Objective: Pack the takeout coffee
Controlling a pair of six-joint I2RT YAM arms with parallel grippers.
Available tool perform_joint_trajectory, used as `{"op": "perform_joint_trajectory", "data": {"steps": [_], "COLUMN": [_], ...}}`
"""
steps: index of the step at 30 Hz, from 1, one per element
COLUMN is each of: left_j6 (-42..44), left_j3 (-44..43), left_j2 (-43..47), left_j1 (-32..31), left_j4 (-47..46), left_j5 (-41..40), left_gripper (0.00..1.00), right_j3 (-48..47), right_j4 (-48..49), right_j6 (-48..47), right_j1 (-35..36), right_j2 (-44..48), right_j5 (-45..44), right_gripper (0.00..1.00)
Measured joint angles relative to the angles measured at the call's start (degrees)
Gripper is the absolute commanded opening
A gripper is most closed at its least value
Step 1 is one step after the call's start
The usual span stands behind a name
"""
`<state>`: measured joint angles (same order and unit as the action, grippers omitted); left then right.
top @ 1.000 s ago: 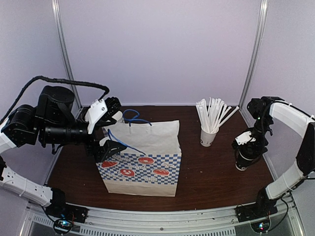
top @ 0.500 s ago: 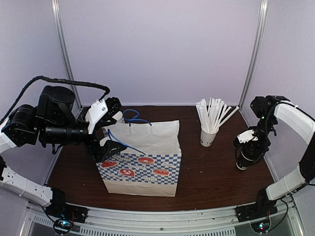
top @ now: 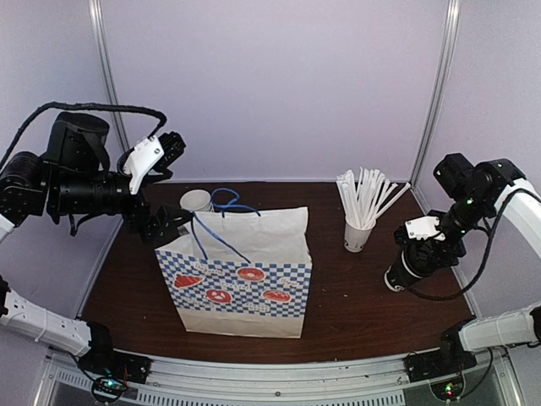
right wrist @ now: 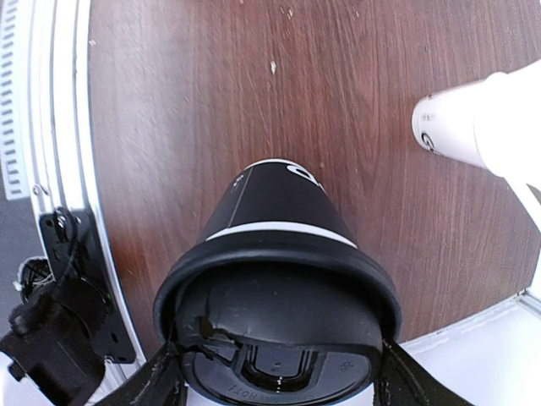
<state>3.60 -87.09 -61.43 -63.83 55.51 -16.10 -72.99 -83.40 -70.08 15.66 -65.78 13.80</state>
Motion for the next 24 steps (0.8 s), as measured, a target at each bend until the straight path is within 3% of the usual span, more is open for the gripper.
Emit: {"op": "perform_joint_trajectory", "data": {"steps": [5, 14, 16, 18, 24], "left_j6": [3.2, 9.2, 10.5, 11.6, 14.1], "left_j3": [-0.2, -5.0, -6.7, -8.3, -13.6], "left_j2": [-3.0, -14.1, -16.1, -17.8, -24.4], "left_j1": [8.8, 16.2, 17.5, 18.5, 21.1], "left_j4": [3.6, 8.3, 8.9, 9.4, 10.7], "left_j5": [6.3, 16.2, 17.8, 19.3, 26.9], "left_gripper": [0.97, 0.86, 0.81, 0.69, 0.62], "right_j3": [-0.9, -0.9, -0.9, -0.9, -3.6], "right_j4": [-0.3, 0.7, 0.9, 1.0, 1.1], "right_j6": [6.0, 13.6, 14.7, 15.6, 18.2], "right_j1": [4.9, 12.5, 13.7, 14.9, 16.1], "right_j2": [0.2, -1.2, -1.3, -1.5, -2.5], "right_j5": [1.8, 2.7, 2.9, 3.1, 4.6], "right_gripper": [0.71, 0.71, 0.71, 0.71, 0.71]}}
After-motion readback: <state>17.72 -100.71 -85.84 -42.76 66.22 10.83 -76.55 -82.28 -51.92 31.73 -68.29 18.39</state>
